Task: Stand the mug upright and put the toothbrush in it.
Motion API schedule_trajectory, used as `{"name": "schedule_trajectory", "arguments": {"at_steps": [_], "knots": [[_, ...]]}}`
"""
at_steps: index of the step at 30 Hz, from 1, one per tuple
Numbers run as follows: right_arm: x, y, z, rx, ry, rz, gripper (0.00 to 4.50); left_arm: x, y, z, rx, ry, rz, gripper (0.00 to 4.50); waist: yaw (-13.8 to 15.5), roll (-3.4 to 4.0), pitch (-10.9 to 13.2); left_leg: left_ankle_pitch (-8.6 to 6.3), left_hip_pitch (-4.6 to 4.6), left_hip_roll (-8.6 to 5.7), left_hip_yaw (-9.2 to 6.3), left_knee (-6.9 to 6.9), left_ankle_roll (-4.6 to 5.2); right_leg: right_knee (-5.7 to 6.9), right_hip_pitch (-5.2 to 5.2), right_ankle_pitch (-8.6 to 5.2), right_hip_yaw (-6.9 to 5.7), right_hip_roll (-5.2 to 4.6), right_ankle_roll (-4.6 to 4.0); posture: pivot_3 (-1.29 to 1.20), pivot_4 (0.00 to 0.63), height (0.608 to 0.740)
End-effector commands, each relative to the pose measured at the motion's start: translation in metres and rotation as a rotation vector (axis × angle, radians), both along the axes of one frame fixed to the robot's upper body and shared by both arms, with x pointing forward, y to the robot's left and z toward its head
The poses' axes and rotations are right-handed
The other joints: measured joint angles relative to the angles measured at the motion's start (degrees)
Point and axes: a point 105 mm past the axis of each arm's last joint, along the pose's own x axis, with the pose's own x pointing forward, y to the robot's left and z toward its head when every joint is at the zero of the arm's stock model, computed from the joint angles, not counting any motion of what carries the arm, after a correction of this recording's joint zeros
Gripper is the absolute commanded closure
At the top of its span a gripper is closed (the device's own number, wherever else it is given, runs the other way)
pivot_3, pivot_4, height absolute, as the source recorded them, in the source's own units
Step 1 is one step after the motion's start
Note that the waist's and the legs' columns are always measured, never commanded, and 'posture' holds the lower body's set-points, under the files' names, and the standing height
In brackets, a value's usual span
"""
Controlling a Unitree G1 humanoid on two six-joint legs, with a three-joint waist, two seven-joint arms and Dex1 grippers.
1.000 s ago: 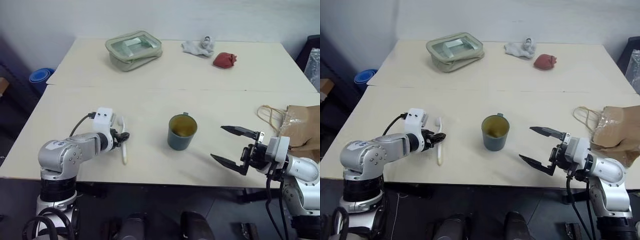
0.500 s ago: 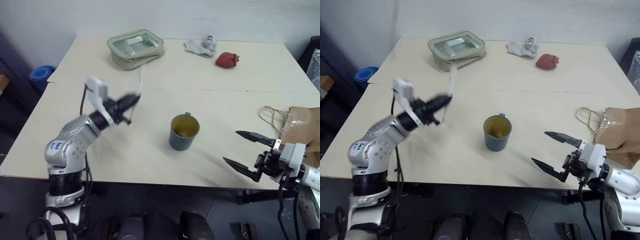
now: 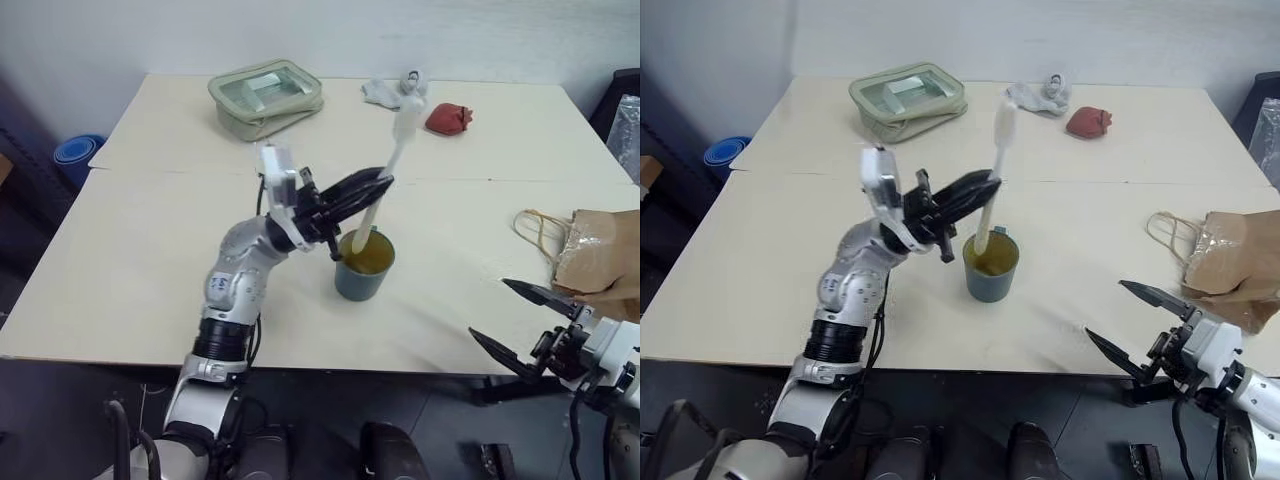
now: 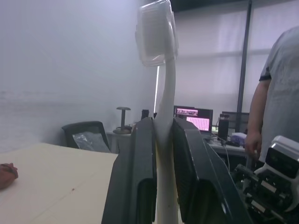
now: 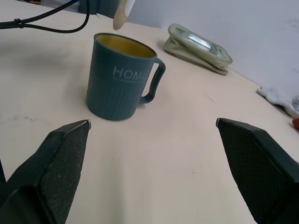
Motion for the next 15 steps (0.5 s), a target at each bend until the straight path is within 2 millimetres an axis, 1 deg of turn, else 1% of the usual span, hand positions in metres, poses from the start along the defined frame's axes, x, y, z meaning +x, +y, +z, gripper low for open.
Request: {"name": "schedule_trajectory", "arguments": {"at_steps": [1, 2, 5, 6, 7, 8, 10, 13, 14, 15], "knots": [[-0.005, -0.008, 0.007, 0.0, -0.062, -0.032, 0.0, -0.003, -0.005, -0.001, 0.002, -0.038, -0.019, 3.54, 0.0, -0.01, 0.0, 0.0, -0.01, 0.0, 0.01, 0.0, 0.01, -0.02, 0.0, 0.0, 0.0, 0.0, 0.0, 0.0, 0.15, 0.74], [-0.005, -0.008, 0.006, 0.0, -0.065, -0.034, 0.0, -0.003, -0.004, -0.003, 0.001, -0.025, -0.024, 3.39, 0.0, -0.01, 0.0, 0.0, -0.01, 0.0, 0.01, 0.0, 0.01, -0.02, 0.0, 0.0, 0.0, 0.0, 0.0, 0.0, 0.15, 0.74], [-0.006, -0.007, 0.003, 0.002, -0.073, -0.032, 0.0, -0.002, 0.001, -0.004, -0.003, -0.027, -0.005, 2.37, 0.0, 0.0, 0.0, 0.0, -0.01, 0.01, 0.0, 0.01, 0.02, 0.0, 0.0, 0.0, 0.0, 0.0, 0.0, 0.0, 0.15, 0.74], [-0.006, -0.007, 0.002, 0.003, -0.075, -0.03, 0.0, -0.002, 0.003, -0.003, -0.006, -0.029, 0.006, 2.11, 0.0, 0.0, 0.0, 0.0, 0.0, 0.01, 0.0, 0.01, 0.02, 0.0, 0.0, 0.0, 0.0, -0.01, 0.0, 0.0, 0.15, 0.74], [-0.005, -0.006, 0.001, 0.005, -0.077, -0.027, 0.0, -0.002, 0.006, -0.004, -0.001, -0.034, 0.015, 1.95, 0.0, 0.0, 0.0, 0.0, -0.01, 0.01, 0.01, 0.02, 0.02, 0.0, 0.0, 0.0, 0.0, -0.01, 0.0, 0.0, 0.15, 0.74], [-0.005, -0.005, 0.0, 0.006, -0.078, -0.025, 0.0, -0.002, 0.008, -0.004, 0.003, -0.037, 0.022, 1.7, 0.0, 0.0, 0.0, 0.0, 0.0, 0.01, 0.0, 0.02, 0.03, -0.01, 0.01, 0.0, 0.0, -0.02, 0.01, 0.0, 0.15, 0.74], [-0.004, -0.002, 0.0, 0.005, -0.081, -0.014, 0.0, -0.002, 0.023, -0.005, 0.038, -0.051, 0.056, 1.08, -0.1, 0.0, 0.0, 0.0, 0.0, 0.01, 0.0, 0.02, 0.03, 0.0, 0.01, 0.0, 0.0, -0.02, 0.01, 0.0, 0.15, 0.74], [0.0, 0.0, 0.0, 0.0, -0.083, -0.001, 0.0, -0.007, 0.049, -0.009, 0.131, -0.072, 0.087, 0.1, -0.4, 0.02, 0.0, 0.0, 0.02, 0.04, -0.01, -0.01, 0.02, 0.04, 0.0, 0.0, 0.0, 0.0, 0.0, 0.0, 0.15, 0.74], [0.003, 0.0, 0.001, -0.005, -0.084, 0.003, 0.0, -0.01, 0.063, -0.012, 0.18, -0.076, 0.105, 0.02, -0.4, 0.03, 0.0, -0.01, 0.04, 0.07, 0.0, -0.02, 0.02, 0.05, -0.01, 0.0, 0.0, 0.02, 0.0, 0.0, 0.15, 0.74], [0.004, -0.001, 0.001, -0.008, -0.084, 0.005, 0.0, -0.012, 0.072, -0.014, 0.213, -0.077, 0.116, 0.02, -0.5, 0.03, 0.0, -0.01, 0.05, 0.08, 0.0, -0.02, 0.02, 0.08, 0.0, 0.0, 0.0, 0.03, 0.0, 0.0, 0.15, 0.74]]}}
